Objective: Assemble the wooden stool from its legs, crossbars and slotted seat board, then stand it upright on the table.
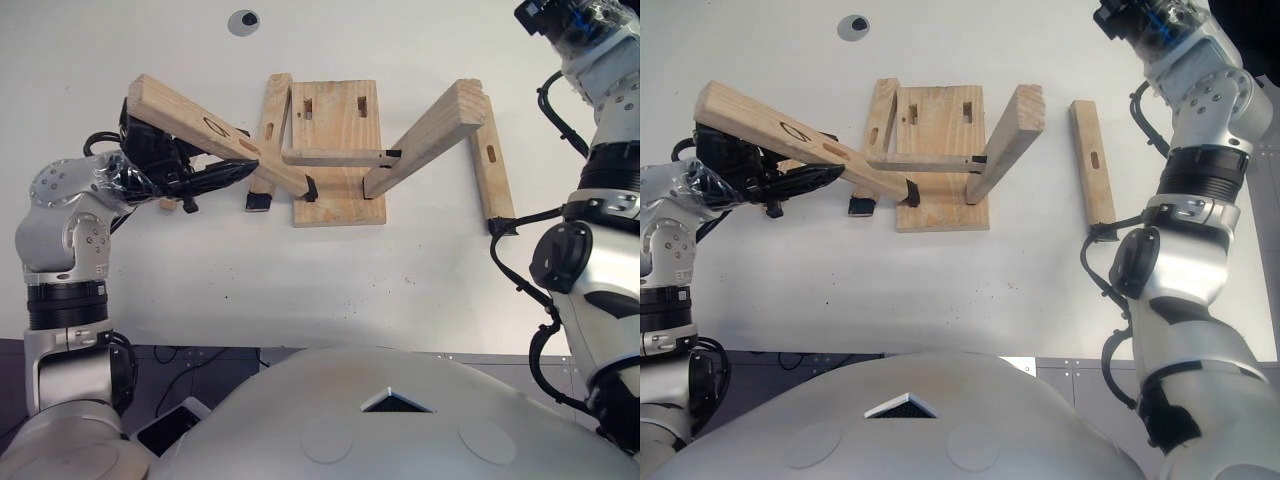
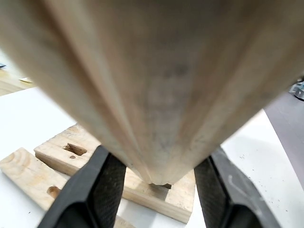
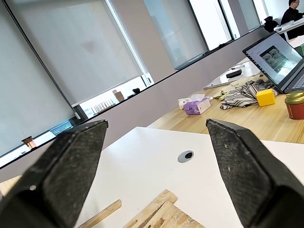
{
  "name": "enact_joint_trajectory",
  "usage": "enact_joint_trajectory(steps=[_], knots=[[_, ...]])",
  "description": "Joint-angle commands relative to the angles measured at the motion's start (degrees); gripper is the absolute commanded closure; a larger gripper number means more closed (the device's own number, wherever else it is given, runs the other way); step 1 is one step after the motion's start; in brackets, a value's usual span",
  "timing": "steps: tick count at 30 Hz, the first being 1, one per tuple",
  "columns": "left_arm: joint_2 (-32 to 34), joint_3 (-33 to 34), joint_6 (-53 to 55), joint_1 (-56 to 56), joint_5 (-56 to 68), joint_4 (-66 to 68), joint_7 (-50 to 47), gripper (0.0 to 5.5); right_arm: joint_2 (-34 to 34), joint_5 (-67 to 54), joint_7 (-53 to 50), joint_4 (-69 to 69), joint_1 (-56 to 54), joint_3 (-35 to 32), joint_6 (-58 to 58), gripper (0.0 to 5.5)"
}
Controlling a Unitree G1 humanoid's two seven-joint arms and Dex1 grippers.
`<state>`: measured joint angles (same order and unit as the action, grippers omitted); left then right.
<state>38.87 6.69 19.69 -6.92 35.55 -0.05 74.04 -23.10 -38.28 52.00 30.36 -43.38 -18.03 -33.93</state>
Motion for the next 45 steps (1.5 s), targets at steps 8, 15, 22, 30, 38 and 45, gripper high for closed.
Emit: enact_joint_trajectory(steps=[8,15,22,30,38,45], knots=[[5.7,-7.7,-4.2,-7.3,-8.7,5.8,6.8,3.49,0.4,0.3,-0.7,-1.4,1.4,-0.1,1.2,1.69],[7.2,-11.8,-4.7,-12.3,-10.1,6.0,10.4,3.49,1.2,0.4,-1.7,-2.9,3.5,0.4,1.4,1.69],[7.4,-13.4,-6.6,-13.4,-11.6,2.6,10.3,3.49,1.6,0.2,-2.6,-4.2,5.0,0.5,1.3,1.69],[7.1,-14.2,-6.0,-13.0,-12.5,-1.9,8.7,3.49,1.2,0.4,-2.7,-4.0,4.8,0.7,1.3,1.69],[10.5,-20.1,-3.8,-12.6,-19.2,-6.8,6.7,3.49,1.5,0.3,-3.0,-4.8,5.6,0.9,1.1,1.69],[8.0,-27.7,-2.8,-7.6,-21.9,3.7,5.6,3.49,2.2,0.3,-3.2,-4.9,5.5,1.6,0.6,1.69]])
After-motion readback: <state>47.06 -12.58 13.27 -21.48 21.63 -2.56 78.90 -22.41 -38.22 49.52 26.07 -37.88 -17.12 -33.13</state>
